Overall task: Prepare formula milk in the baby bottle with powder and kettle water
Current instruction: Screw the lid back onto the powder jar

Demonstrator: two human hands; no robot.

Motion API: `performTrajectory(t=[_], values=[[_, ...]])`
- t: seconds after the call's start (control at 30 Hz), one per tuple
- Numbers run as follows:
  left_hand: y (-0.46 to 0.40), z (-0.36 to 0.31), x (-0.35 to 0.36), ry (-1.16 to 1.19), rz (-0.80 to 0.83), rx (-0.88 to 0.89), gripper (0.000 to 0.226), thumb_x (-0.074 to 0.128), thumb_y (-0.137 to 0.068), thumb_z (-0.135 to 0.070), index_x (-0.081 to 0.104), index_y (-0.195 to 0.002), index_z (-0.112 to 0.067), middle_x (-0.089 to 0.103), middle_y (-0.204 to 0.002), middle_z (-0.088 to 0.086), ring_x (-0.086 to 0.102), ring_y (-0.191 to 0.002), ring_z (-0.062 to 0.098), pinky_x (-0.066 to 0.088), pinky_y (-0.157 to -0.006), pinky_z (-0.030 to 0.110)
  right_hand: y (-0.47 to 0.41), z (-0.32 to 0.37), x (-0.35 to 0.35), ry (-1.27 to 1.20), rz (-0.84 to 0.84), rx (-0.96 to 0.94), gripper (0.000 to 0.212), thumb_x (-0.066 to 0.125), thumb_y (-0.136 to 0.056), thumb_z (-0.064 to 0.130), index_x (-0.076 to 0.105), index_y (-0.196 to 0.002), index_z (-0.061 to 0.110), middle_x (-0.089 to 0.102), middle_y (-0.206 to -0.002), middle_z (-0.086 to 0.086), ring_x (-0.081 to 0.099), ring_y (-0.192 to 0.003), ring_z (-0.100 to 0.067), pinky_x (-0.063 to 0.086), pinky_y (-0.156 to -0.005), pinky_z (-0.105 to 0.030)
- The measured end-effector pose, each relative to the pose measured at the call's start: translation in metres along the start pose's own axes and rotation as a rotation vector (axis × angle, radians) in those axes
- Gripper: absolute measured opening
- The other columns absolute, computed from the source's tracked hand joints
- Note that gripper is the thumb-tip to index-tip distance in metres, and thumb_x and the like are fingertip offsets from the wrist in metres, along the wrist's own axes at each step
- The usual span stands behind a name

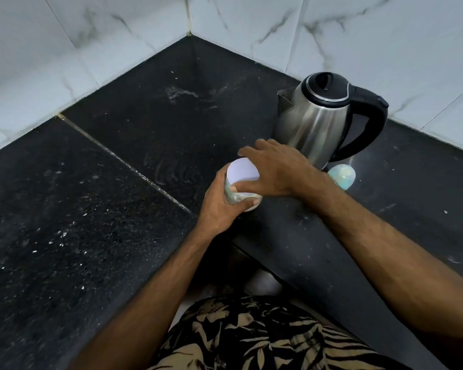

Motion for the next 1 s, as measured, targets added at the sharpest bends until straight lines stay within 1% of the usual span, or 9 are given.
performTrajectory(t=[0.07, 0.13, 0.2, 0.23, 0.33, 0.43, 0.7, 0.83, 1.0], values=[[0.0, 0.0, 0.0, 0.0, 0.004, -0.001, 0.095, 0.088, -0.065, -0.037, 0.04, -0.146, -0.029, 0.055, -0.139, -0.007, 0.052, -0.126, 0.006, 0.046, -0.101, 0.023, 0.001, 0.001, 0.001, -0.044, 0.013, -0.055, 0.082, 0.061, -0.079, 0.068, 0.037, -0.147, 0.028, 0.044, -0.141, -0.002, 0.045, -0.127, -0.024, 0.043, -0.1, -0.039], [0.0, 0.0, 0.0, -0.001, 0.005, -0.009, 0.091, 0.089, -0.066, -0.034, 0.041, -0.143, -0.027, 0.056, -0.135, -0.01, 0.053, -0.119, -0.006, 0.045, -0.096, 0.014, 0.0, 0.002, 0.004, -0.204, 0.11, -0.161, 0.081, 0.071, -0.082, 0.049, 0.033, -0.15, 0.027, 0.035, -0.152, -0.002, 0.035, -0.138, -0.023, 0.035, -0.112, -0.039], [0.0, 0.001, 0.0, -0.003, 0.003, -0.01, 0.085, 0.091, -0.068, -0.026, 0.043, -0.138, -0.03, 0.056, -0.129, -0.013, 0.052, -0.111, -0.018, 0.042, -0.088, 0.004, -0.002, 0.003, 0.01, -0.286, 0.165, -0.218, 0.077, 0.074, -0.082, 0.033, 0.037, -0.149, 0.023, 0.04, -0.148, -0.002, 0.035, -0.138, -0.019, 0.03, -0.115, -0.036], [0.0, 0.0, 0.0, -0.001, -0.002, -0.01, 0.085, 0.091, -0.067, -0.026, 0.043, -0.138, -0.031, 0.057, -0.128, -0.013, 0.053, -0.11, -0.016, 0.043, -0.088, 0.003, -0.004, 0.003, 0.014, -0.294, 0.149, -0.226, 0.073, 0.073, -0.081, 0.032, 0.041, -0.146, 0.022, 0.045, -0.144, -0.001, 0.038, -0.135, -0.018, 0.032, -0.114, -0.036], [0.001, -0.003, 0.0, -0.004, -0.013, 0.0, 0.089, 0.085, -0.061, -0.036, 0.046, -0.141, -0.025, 0.06, -0.129, -0.009, 0.058, -0.112, -0.004, 0.045, -0.089, 0.008, -0.005, 0.003, 0.021, -0.305, 0.091, -0.173, 0.069, 0.068, -0.078, 0.04, 0.044, -0.141, 0.025, 0.049, -0.136, 0.002, 0.046, -0.126, -0.02, 0.04, -0.107, -0.042], [0.002, -0.005, 0.0, 0.001, -0.013, 0.009, 0.091, 0.082, -0.06, -0.045, 0.046, -0.141, -0.025, 0.061, -0.124, -0.014, 0.055, -0.109, -0.015, 0.044, -0.085, 0.003, -0.001, 0.002, 0.027, -0.317, 0.051, -0.139, 0.071, 0.067, -0.082, 0.036, 0.038, -0.146, 0.021, 0.044, -0.144, -0.002, 0.044, -0.13, -0.024, 0.039, -0.109, -0.041], [0.006, -0.015, 0.001, 0.002, -0.053, 0.049, 0.081, 0.072, -0.062, -0.056, 0.046, -0.135, -0.031, 0.059, -0.12, -0.022, 0.055, -0.109, -0.018, 0.044, -0.087, 0.004, 0.009, 0.007, 0.032, -0.332, -0.069, -0.133, 0.069, 0.065, -0.091, 0.026, 0.031, -0.151, 0.014, 0.037, -0.151, -0.008, 0.035, -0.139, -0.024, 0.023, -0.111, -0.024], [0.007, -0.014, 0.0, -0.002, -0.044, 0.032, 0.079, 0.073, -0.062, -0.056, 0.043, -0.133, -0.037, 0.058, -0.119, -0.026, 0.055, -0.11, -0.018, 0.044, -0.087, 0.004, 0.009, 0.008, 0.038, -0.335, -0.084, -0.126, 0.069, 0.064, -0.092, 0.029, 0.032, -0.151, 0.015, 0.036, -0.152, -0.008, 0.034, -0.14, -0.026, 0.029, -0.115, -0.034], [0.004, -0.006, 0.0, -0.012, -0.021, 0.025, 0.083, 0.079, -0.065, -0.051, 0.041, -0.137, -0.036, 0.058, -0.125, -0.02, 0.053, -0.113, -0.016, 0.044, -0.088, 0.006, 0.012, 0.002, 0.045, -0.398, -0.107, -0.102, 0.068, 0.064, -0.091, 0.04, 0.037, -0.149, 0.016, 0.033, -0.155, -0.008, 0.033, -0.141, -0.026, 0.032, -0.115, -0.039]])
Point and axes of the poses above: each hand's wrist, its own y-axis away from the middle knuckle, its own x-axis out of the palm, z = x × y, the point moved 3 cm from there along -y, towards the middle knuckle
